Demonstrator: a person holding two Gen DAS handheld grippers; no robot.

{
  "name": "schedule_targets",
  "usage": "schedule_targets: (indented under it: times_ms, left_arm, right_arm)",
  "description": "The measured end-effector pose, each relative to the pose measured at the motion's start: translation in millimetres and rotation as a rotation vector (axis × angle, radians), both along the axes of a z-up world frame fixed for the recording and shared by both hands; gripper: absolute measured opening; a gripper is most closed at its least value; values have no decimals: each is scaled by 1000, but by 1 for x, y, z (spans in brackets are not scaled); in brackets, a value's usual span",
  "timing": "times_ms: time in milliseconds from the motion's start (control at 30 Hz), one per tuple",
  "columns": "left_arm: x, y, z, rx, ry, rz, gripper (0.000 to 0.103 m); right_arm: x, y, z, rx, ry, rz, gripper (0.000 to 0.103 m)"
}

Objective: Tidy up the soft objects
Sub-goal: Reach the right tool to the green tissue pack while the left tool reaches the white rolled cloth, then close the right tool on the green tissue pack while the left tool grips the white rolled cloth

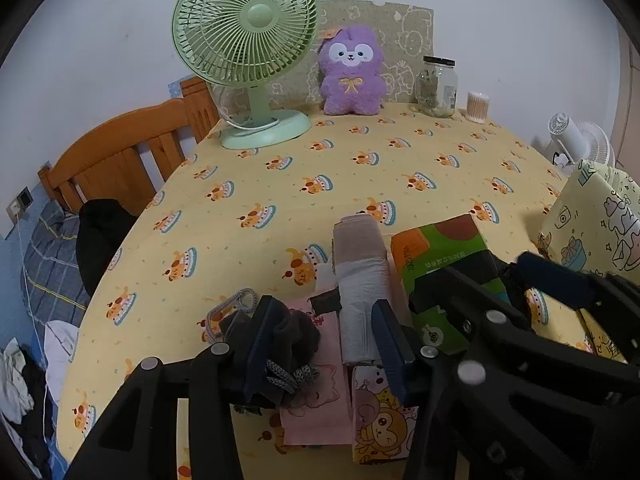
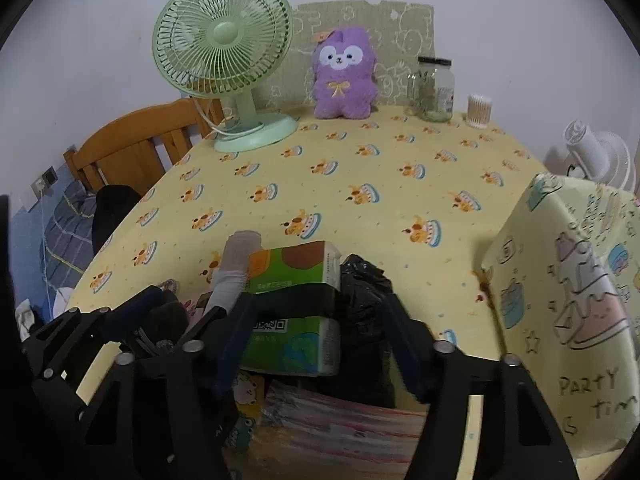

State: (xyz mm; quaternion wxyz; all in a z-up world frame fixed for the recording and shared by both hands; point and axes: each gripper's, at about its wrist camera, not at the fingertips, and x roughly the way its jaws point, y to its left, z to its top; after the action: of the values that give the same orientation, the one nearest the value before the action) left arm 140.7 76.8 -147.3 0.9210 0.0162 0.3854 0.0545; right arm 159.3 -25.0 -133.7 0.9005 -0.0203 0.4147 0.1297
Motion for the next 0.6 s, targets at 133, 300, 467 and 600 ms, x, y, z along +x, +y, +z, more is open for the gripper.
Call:
schedule_targets:
  times_ms: [133, 300, 467, 600]
  left_arm:
    - [1, 1, -1, -29, 2, -19, 63]
    - [1, -3, -3, -24, 0, -27, 66]
    - [0, -5, 0, -18, -2, -19, 57]
    - [-2, -7, 3, -20, -10, -28, 43]
  right_arm:
    - [3, 1, -4, 18, 17, 5, 53]
    - [3, 2, -6, 14, 17, 7, 31]
    - [1, -1, -3, 16, 9, 6, 23]
    - [-2, -3, 4, -2, -30, -6, 21]
